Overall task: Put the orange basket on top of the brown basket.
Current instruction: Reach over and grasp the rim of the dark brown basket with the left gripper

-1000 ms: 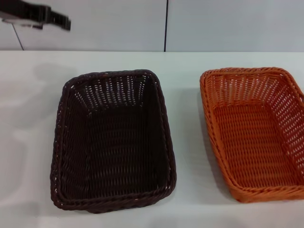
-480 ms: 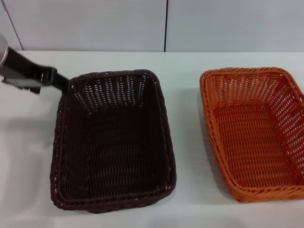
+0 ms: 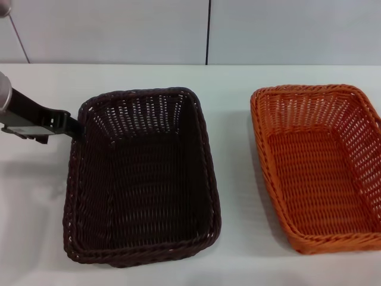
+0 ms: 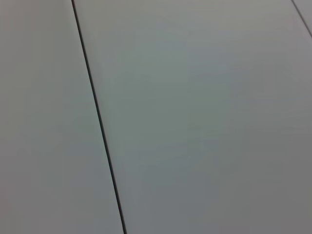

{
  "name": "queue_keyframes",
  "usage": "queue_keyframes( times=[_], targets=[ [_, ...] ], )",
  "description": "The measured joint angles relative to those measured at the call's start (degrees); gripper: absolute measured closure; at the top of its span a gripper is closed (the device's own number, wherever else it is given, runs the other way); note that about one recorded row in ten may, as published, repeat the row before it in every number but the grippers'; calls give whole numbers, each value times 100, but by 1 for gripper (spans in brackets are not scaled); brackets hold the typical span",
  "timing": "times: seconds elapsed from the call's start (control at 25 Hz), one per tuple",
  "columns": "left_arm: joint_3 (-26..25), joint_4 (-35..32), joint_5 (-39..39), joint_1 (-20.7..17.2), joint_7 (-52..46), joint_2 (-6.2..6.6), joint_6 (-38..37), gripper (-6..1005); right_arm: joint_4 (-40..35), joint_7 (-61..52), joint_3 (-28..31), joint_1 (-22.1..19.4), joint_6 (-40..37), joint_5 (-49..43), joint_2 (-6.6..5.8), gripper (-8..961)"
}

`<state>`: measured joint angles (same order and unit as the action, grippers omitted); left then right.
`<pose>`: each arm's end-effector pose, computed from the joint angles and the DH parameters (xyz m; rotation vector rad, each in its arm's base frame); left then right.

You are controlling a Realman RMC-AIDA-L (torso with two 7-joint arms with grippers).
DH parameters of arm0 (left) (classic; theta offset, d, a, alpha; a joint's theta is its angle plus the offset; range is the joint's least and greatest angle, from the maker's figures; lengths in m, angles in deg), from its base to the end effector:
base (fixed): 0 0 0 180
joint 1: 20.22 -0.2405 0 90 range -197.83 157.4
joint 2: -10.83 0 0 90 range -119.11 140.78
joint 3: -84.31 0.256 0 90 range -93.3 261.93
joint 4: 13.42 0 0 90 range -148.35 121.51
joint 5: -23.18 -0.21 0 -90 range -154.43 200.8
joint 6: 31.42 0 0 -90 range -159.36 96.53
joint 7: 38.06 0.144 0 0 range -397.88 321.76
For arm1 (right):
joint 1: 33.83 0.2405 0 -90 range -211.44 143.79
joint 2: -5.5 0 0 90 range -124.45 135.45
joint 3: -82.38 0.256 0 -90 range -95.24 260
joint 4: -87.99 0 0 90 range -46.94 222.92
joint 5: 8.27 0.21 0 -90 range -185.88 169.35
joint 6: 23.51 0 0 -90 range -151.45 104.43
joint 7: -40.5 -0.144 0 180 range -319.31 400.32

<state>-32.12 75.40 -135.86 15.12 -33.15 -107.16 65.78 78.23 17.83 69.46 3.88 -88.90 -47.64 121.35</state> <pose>-0.1869 0.3681 0.0898 -1.9666 -1.4859 0.2296 0.3326 0.4006 0.1313 -1.0443 0.5407 0.9045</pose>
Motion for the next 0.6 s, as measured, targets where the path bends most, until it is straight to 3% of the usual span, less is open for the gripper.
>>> queue_keyframes(
  times=[0.6],
  targets=[
    [148,-445,372,-308,13,-14,-410,269,-1,-235,-31,0,-35,-32,40,418]
  ],
)
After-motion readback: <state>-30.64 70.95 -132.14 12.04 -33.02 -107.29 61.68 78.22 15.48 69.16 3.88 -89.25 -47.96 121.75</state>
